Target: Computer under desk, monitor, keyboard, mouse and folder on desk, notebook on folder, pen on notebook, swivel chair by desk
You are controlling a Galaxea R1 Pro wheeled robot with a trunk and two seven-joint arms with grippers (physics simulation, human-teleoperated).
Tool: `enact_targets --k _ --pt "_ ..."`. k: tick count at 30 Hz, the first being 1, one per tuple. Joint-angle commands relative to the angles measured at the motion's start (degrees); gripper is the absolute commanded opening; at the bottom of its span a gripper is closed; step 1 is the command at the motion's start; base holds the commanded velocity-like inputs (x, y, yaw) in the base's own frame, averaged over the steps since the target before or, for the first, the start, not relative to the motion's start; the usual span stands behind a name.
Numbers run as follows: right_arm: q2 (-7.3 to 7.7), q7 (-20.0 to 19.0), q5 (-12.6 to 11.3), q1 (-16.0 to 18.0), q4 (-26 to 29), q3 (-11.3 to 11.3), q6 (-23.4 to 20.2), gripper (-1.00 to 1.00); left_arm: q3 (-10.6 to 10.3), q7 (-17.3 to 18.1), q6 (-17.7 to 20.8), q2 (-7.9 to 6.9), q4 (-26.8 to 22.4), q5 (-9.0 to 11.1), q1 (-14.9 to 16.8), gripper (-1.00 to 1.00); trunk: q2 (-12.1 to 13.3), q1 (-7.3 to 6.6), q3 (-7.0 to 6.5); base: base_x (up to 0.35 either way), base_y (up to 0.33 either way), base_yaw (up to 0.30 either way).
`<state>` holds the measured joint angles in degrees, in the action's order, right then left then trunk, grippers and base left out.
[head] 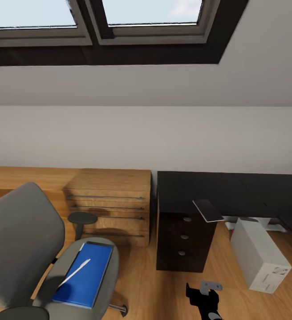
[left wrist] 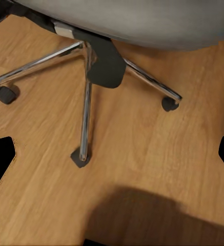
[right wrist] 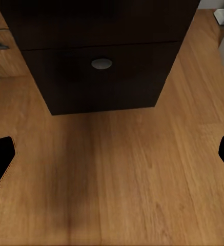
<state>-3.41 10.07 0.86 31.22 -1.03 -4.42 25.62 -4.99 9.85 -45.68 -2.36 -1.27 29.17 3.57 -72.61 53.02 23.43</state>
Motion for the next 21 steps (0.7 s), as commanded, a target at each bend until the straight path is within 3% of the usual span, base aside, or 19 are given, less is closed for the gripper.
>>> enact_targets --k 1,21 --pt "-0.01 0.03 0.1 0.07 -0.11 -0.42 0.31 1.0 -0.46 0.26 -0.11 -0.01 0.04 0.6 0.04 1.0 -0.04 0.0 0.06 0.001 0.213 0.0" --pt "-0.01 0.03 0.1 0.07 -0.11 -0.42 0.31 1.0 -0.46 0.26 -0.11 0.02 0.04 0.62 0.04 1.0 -0.04 0.0 0.06 0.0 0.211 0.0"
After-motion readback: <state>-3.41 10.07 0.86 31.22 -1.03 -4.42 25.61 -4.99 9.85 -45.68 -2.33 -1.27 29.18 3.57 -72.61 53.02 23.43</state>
